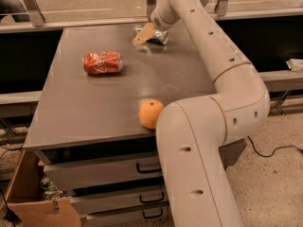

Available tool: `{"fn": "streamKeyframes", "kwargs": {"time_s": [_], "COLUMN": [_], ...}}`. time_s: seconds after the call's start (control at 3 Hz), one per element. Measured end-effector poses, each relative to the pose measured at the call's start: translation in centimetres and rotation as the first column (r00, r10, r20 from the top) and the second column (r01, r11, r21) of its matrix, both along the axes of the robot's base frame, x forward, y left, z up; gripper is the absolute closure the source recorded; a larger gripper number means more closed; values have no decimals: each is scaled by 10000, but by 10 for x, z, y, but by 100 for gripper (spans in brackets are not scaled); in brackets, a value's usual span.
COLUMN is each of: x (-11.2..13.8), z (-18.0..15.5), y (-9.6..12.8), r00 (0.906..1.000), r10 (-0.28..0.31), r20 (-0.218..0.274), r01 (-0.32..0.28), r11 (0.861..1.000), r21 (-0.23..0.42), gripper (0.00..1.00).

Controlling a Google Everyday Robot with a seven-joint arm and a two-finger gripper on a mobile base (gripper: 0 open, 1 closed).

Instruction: Place redbull can upright

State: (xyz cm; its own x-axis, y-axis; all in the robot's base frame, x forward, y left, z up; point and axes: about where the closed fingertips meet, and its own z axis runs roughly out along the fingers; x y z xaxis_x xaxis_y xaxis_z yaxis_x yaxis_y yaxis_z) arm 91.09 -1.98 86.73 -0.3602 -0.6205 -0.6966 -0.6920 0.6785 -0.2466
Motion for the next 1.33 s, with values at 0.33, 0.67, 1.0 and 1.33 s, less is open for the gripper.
{"fn": "streamKeyframes", "kwargs": {"time_s": [0.33, 0.67, 1.0, 1.33], "x": [-5, -10, -13, -13], "z": [-12, -20, -25, -23], "y": [11, 17, 19, 19], "r00": [9987, 9965, 9944, 9943], "r10": [296, 430, 475, 476], "r20": [-410, -716, -944, -950], "r01": [-311, -469, -534, -535], "r11": [9989, 9974, 9967, 9967], "r21": [-345, -540, -607, -605], "gripper": [0, 18, 42, 64]}}
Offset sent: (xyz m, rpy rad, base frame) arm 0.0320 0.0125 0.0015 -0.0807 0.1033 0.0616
